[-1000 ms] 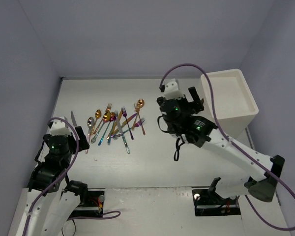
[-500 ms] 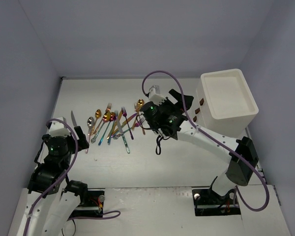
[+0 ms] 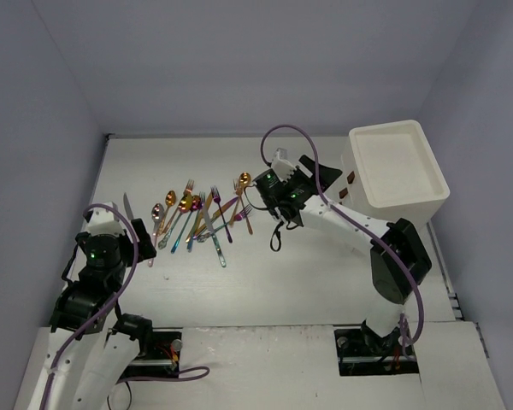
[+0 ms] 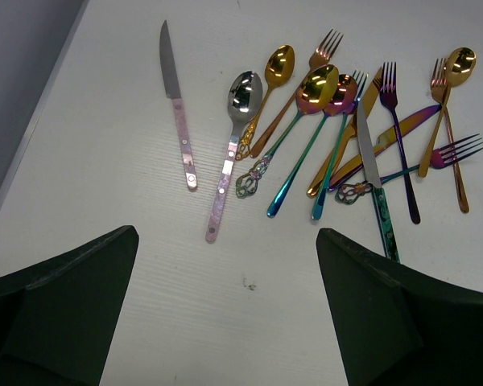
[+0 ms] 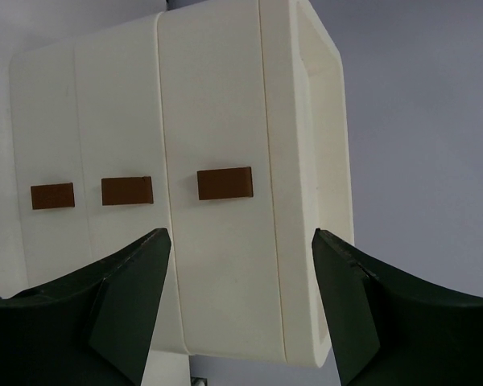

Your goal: Sort the eating utensils into containers

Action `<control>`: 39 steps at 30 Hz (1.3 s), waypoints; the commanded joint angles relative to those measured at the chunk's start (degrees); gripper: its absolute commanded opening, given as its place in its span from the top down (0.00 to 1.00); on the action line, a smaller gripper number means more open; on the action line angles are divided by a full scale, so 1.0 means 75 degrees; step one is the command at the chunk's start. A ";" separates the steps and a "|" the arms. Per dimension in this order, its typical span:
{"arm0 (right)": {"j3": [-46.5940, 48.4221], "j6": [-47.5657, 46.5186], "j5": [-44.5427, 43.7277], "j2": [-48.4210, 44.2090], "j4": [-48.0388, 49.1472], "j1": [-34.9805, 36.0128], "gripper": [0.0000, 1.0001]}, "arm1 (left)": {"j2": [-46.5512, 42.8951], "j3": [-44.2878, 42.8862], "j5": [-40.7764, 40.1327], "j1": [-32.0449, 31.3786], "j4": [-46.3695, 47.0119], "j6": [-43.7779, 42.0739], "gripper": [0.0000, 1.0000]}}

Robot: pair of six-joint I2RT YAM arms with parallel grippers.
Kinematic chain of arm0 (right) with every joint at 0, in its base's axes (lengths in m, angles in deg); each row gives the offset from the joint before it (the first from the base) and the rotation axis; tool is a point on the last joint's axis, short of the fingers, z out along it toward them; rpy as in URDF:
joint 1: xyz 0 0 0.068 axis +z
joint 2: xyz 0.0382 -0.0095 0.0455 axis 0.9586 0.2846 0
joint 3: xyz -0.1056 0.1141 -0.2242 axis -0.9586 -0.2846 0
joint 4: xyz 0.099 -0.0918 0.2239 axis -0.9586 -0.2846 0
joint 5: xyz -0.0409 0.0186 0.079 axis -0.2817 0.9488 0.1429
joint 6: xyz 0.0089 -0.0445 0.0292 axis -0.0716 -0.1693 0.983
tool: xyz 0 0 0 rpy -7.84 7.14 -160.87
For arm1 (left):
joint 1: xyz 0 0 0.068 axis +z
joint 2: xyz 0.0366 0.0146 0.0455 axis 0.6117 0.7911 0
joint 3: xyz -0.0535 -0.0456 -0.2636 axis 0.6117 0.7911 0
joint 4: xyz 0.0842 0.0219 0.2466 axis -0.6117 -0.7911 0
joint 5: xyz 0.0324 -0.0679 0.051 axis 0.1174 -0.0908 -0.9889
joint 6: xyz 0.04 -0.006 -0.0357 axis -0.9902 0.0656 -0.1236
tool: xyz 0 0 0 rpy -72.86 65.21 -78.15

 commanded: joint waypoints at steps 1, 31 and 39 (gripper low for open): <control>0.0111 0.0275 -0.0188 0.0307 0.0195 -0.0262 0.32 | 0.0166 -0.0170 0.0128 0.0024 0.0410 0.0000 0.09; 0.1008 -0.0243 -0.1054 0.1569 0.0238 -0.1307 0.37 | 0.0147 -0.0182 0.0411 0.0072 0.0398 0.0008 0.09; 0.1015 -0.0305 -0.1166 0.1546 0.0258 -0.1411 0.40 | 0.0194 -0.0194 0.0468 0.0115 0.0401 -0.0004 0.09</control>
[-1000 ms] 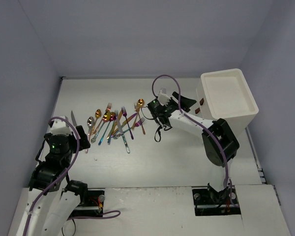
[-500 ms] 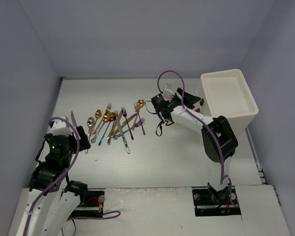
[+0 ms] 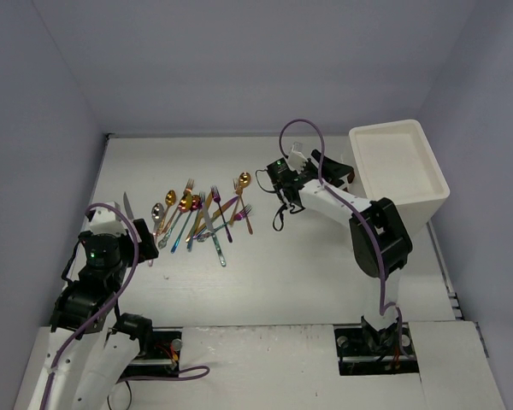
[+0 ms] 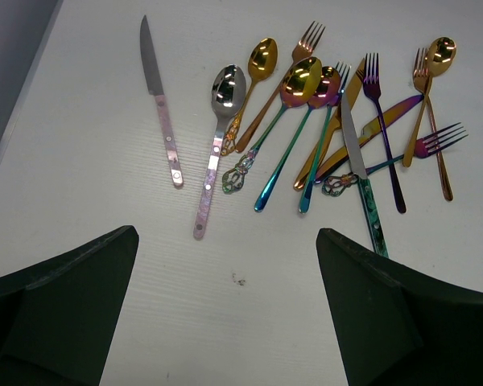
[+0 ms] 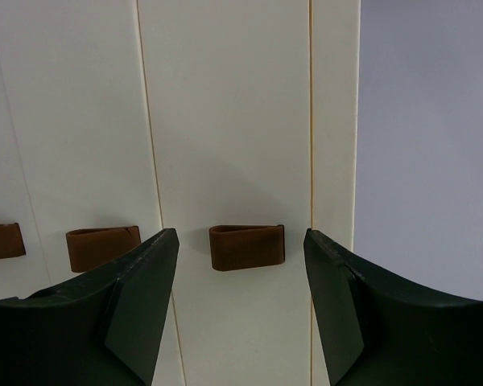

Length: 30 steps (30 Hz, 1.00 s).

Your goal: Sort the eating utensils into containers

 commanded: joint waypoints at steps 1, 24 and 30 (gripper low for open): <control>0.0323 -0.0042 -0.0569 -0.0061 0.0151 -0.0055 0.40 | 0.0196 -0.0194 0.0080 0.0095 0.0406 -0.0007 0.09; 0.0231 0.0028 -0.0837 -0.0092 0.0153 -0.0163 0.64 | 0.0156 -0.0182 0.0115 0.0097 0.0390 -0.0018 0.09; 0.0229 0.0028 -0.0862 -0.0121 0.0173 -0.0151 0.81 | 0.0157 -0.0182 0.0117 0.0107 0.0390 -0.0018 0.09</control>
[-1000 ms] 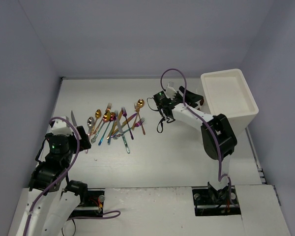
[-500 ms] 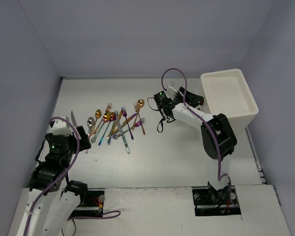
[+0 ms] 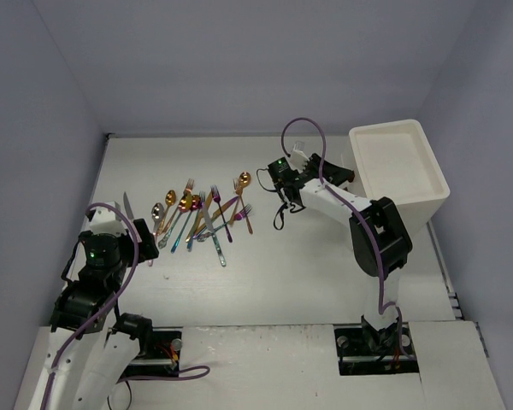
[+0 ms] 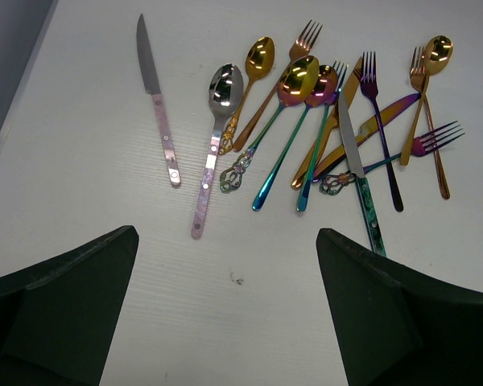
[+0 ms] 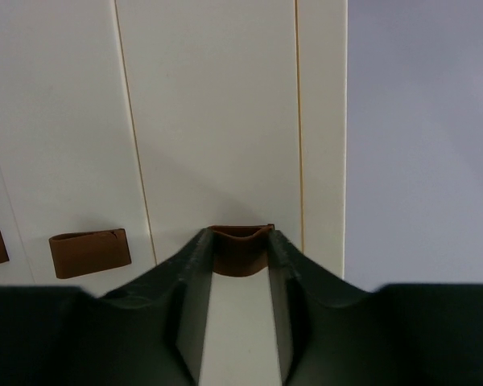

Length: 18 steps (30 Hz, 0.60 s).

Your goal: Sort the eating utensils into containers

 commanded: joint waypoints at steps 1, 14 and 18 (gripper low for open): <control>0.0213 0.0064 -0.0553 -0.0170 0.0116 -0.0045 0.86 | 0.0160 -0.0182 0.0003 0.0060 0.0394 -0.0018 0.09; 0.0674 0.0019 0.0476 -0.0466 0.0128 0.1179 1.00 | 0.0168 -0.0170 0.0007 0.0071 0.0401 -0.0018 0.09; 0.0852 0.0197 0.1324 -0.0554 0.0128 0.1668 1.00 | 0.0179 -0.0175 0.0008 0.0067 0.0378 -0.0018 0.09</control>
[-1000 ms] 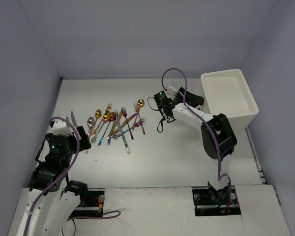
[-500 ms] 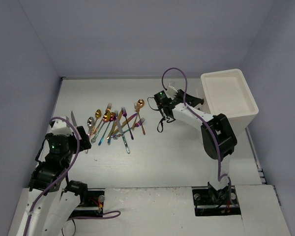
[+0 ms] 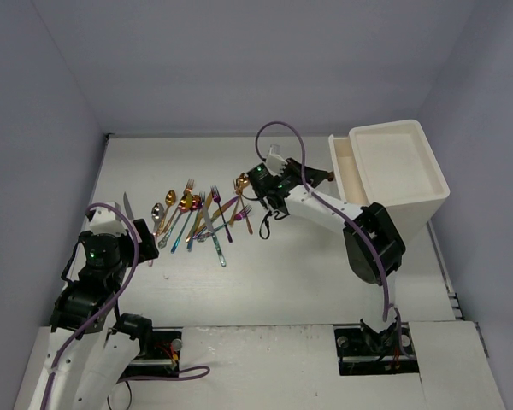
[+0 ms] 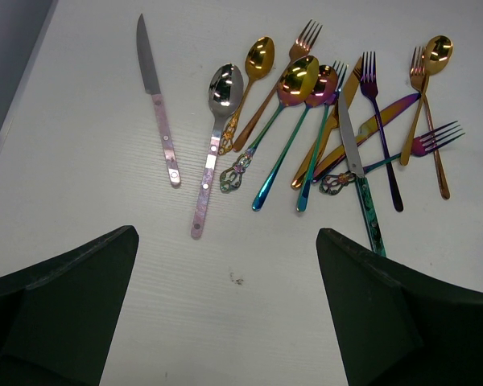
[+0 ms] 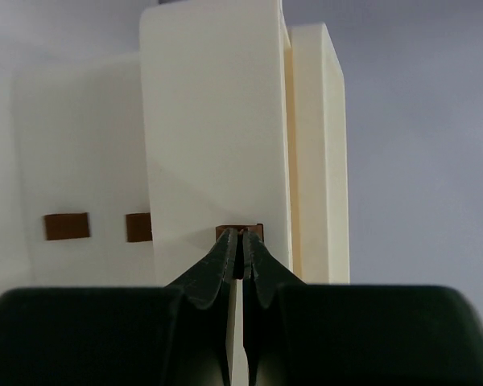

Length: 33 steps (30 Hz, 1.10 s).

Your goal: Sort the eating utensils into containers

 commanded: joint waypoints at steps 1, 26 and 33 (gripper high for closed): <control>0.0470 0.0261 0.0990 -0.0540 0.0134 0.0564 1.00 | 0.0179 -0.0174 0.0007 0.0071 0.0381 -0.0018 0.09; 0.1290 0.1762 0.3105 -0.1978 0.0099 0.2278 0.19 | 0.0402 -0.0196 0.0150 0.0151 0.0390 -0.0039 0.09; 0.0988 0.5085 0.5650 -0.2435 0.0110 0.2349 0.18 | 0.0355 -0.0194 0.0148 0.0143 0.0412 -0.0042 0.09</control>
